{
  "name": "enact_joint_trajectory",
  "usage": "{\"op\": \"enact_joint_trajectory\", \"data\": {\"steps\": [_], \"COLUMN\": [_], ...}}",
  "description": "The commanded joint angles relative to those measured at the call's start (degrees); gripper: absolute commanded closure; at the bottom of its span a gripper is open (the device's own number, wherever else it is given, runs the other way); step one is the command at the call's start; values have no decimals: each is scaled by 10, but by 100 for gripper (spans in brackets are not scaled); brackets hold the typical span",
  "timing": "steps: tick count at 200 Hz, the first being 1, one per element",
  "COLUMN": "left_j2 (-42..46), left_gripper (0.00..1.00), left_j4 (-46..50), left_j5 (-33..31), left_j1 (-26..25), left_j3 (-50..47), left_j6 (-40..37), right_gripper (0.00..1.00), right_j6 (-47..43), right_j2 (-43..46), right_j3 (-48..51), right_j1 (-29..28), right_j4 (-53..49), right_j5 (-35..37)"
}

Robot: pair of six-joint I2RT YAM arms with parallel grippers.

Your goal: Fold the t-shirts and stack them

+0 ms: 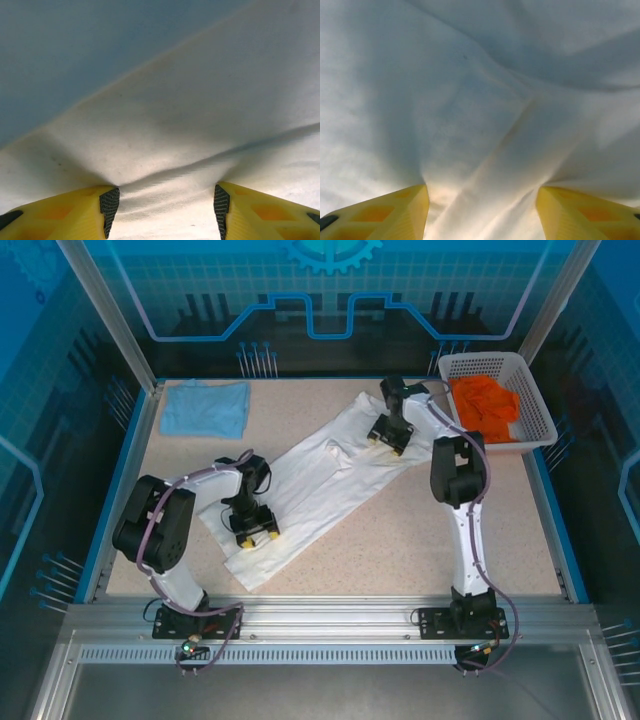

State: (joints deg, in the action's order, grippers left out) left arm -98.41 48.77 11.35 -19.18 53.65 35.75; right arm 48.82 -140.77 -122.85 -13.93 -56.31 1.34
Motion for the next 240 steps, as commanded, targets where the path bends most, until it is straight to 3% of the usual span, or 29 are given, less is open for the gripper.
{"op": "enact_joint_trajectory", "data": {"steps": [1, 47, 97, 144, 181, 212, 240], "left_j2": [-35, -82, -216, -322, -380, -340, -248], "left_gripper": [42, 42, 42, 42, 42, 36, 22], "left_j4": [-50, -89, -80, -85, -22, 12, 53], "left_j5": [32, 55, 64, 72, 57, 50, -15], "left_j1": [-42, -163, -262, -265, -264, -262, -254], "left_j3": [-50, -5, 200, 368, 498, 496, 476], "left_j6": [26, 47, 45, 97, 95, 100, 75], "right_gripper": [39, 40, 40, 40, 40, 35, 31], "right_j6": [-18, -61, -68, -50, -38, -17, -35], "right_j2": [-80, -215, -262, -285, -268, -228, -142], "right_j3": [-75, -287, -324, -363, -369, -388, -378], "right_j1": [-22, -60, -77, -45, -13, 7, 18], "right_j4": [-34, -36, 66, 116, 136, 144, 131], "right_j5": [-17, -102, -189, -214, -205, -232, -230]}}
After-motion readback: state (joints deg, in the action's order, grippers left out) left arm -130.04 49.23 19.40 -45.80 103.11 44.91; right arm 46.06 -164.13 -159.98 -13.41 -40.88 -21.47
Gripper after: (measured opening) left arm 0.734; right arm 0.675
